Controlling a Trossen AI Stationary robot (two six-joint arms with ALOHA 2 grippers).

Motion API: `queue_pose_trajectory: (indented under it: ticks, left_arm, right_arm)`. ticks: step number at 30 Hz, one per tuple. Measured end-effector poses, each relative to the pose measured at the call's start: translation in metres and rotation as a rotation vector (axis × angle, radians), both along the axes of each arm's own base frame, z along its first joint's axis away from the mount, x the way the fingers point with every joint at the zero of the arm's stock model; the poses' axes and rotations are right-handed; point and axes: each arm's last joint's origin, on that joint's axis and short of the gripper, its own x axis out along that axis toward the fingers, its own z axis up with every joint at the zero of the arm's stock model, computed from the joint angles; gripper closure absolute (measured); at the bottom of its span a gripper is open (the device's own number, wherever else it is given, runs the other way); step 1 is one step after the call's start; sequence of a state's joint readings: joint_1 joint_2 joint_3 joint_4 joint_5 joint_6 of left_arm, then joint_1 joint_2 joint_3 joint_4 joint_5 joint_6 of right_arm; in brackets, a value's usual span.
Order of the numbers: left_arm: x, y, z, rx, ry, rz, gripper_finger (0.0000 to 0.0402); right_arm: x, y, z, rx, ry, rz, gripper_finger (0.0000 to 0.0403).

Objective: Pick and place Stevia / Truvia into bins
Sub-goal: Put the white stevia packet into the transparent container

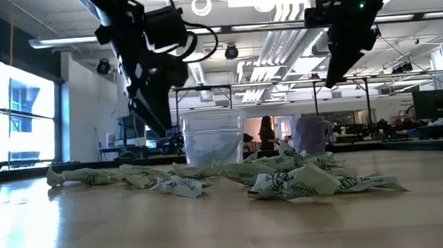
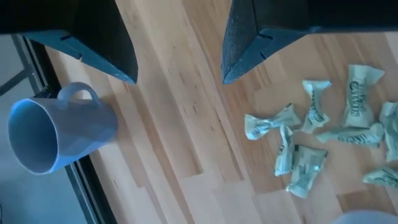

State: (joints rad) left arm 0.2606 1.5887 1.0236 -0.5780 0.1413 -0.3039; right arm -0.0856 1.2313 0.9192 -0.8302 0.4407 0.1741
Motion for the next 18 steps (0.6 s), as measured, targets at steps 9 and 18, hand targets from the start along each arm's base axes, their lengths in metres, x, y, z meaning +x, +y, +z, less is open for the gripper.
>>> queue_pose_trajectory:
  ticks: [9,18]
  left_arm:
    - [0.001,-0.024,-0.03,0.109,-0.078,0.101,0.0155]
    - [0.011,-0.033,-0.06,0.154,-0.044,0.137,0.0164]
  right_arm:
    - [-0.005,-0.004,-0.002,-0.001,0.047,-0.023,0.018]
    - [-0.008,-0.019,-0.001,-0.003,0.044,-0.088,0.018]
